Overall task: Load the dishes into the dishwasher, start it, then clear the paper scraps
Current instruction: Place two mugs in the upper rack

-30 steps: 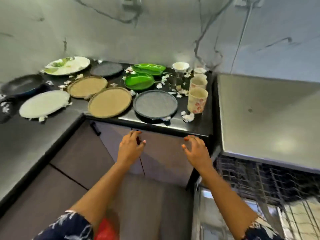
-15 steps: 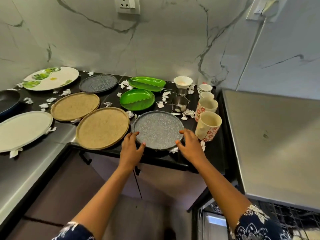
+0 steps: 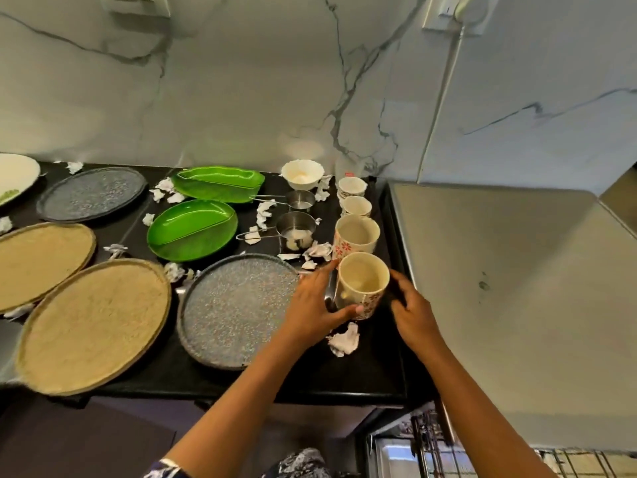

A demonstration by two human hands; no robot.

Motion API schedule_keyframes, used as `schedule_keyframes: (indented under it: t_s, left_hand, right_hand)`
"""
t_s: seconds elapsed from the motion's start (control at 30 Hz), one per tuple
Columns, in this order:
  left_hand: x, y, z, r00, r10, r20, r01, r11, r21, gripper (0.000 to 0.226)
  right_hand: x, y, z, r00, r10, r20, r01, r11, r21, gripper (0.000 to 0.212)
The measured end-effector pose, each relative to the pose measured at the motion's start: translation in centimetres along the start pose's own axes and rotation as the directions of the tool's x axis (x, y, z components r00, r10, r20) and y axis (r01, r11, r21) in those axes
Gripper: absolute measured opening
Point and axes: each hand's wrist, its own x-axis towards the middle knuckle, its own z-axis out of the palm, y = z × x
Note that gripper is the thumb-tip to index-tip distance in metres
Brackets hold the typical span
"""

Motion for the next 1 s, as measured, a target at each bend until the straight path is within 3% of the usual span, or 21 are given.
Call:
schedule_keyframes:
  t_s: [0.27, 0.33, 0.4, 0.47, 0.67, 0.83, 1.0]
  left_hand:
    - [-0.3, -1.3, -0.2, 0.995, -0.095, -0.024, 0.086, 0.964, -0.251, 0.107]
    - [-0.3, -1.3, -0.5, 0.995, -0.093, -0.047, 0.075, 0.954, -0.289, 0.101]
    - [-0.3, -1.3, -0.7, 0.993, -0.090, -0.072, 0.063, 0.948, -0.313, 0.096]
    - [-0.3, -1.2, -0.7, 0.992, -0.094, -0.088, 0.059, 0.938, -0.341, 0.092]
    - [0.0, -0.6, -1.2, 0.966, -0.132, -0.224, 0.020, 0.896, -0.443, 0.087]
    - [0.0, -0.3, -2.4, 0.927, -0.197, -0.318, -0.011, 0.837, -0.548, 0.086]
    - [-0.5, -0.5, -3.7, 0.907, -0.234, -0.350, -0.002, 0.829, -0.560, 0.086]
  right_hand:
    - [0.2, -0.4, 1.0, 0.968, -0.083, 0.239, 0.048, 0.987, 0.151, 0.049]
    - [0.5, -0.7, 1.2, 0.983, -0.097, 0.153, 0.078, 0.989, 0.128, 0.044]
    - [1.1, -0.5, 0.9, 0.994, -0.071, -0.085, 0.080, 0.991, 0.103, 0.037]
    - [2.2, 0.0, 0.4, 0.976, -0.051, -0.213, 0.068, 0.995, 0.071, 0.037]
    - [6.6, 1.2, 0.9, 0.997, 0.023, 0.069, -0.019, 0.999, -0.047, 0.092]
    - [8.6, 1.0, 3.3, 1.000, 0.008, 0.029, -0.010, 0.996, 0.083, 0.107]
    - [8.9, 0.4, 5.7, 0.991, -0.011, -0.137, 0.037, 0.981, 0.189, 0.098]
